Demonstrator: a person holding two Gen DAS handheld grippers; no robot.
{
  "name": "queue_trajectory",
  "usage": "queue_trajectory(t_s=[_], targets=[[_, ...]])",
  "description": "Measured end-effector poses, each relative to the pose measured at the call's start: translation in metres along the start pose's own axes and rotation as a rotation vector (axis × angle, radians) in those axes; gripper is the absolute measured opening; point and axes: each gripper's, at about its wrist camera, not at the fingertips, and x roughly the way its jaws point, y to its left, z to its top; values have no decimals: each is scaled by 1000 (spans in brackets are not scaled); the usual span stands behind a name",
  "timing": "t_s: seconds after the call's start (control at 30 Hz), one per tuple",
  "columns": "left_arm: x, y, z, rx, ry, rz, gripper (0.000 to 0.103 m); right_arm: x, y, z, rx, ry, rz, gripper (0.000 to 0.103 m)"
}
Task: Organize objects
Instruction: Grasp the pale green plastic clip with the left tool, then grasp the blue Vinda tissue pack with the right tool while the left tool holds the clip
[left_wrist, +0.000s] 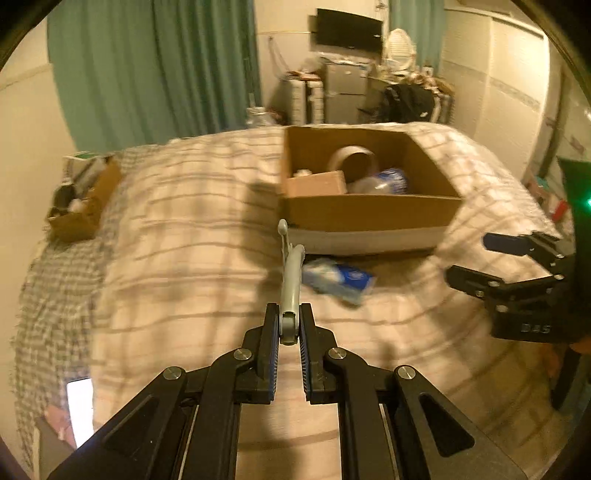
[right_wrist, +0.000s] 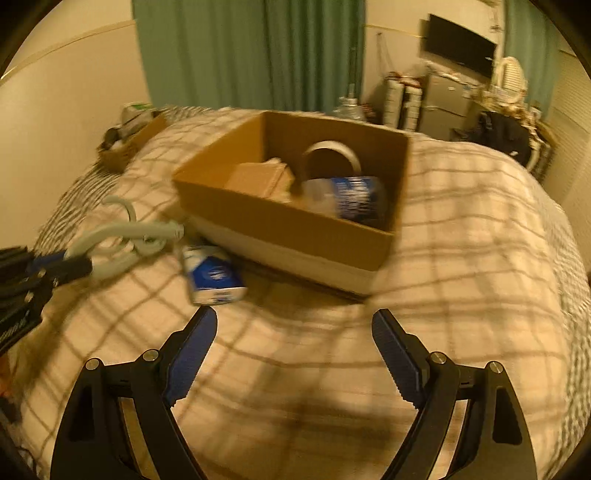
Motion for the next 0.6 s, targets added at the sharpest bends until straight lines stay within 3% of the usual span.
queue_trajectory(t_s=[0.23, 0.3, 0.37, 0.4, 0.47, 0.5, 0.53, 0.57, 0.6], targets=[[41, -2, -13, 19, 118, 12, 14, 17, 7, -1, -19, 55, -12, 86], [51, -4, -6, 18, 125, 11, 25, 19, 5, -1, -15, 66, -19, 86], [60, -7, 5, 28, 128, -15, 69, 23, 8, 2, -22, 77, -23, 86], [65, -9, 14, 33, 107, -7, 73, 25, 9, 2, -27, 82, -25, 86], [74, -13, 22, 52, 105, 10, 71, 28, 13, 3, -39, 90, -27, 86], [80, -15, 26, 66, 117, -21, 63, 30, 14, 4, -42, 93, -26, 86], [85, -17, 29, 72, 129, -64, 33, 32, 16, 5, -44, 96, -24, 86], [90, -19, 30, 86, 143, -80, 26, 34, 17, 6, -47, 101, -25, 86], [91, -22, 30, 106, 145, -67, 26, 36, 19, 7, -49, 105, -27, 86]])
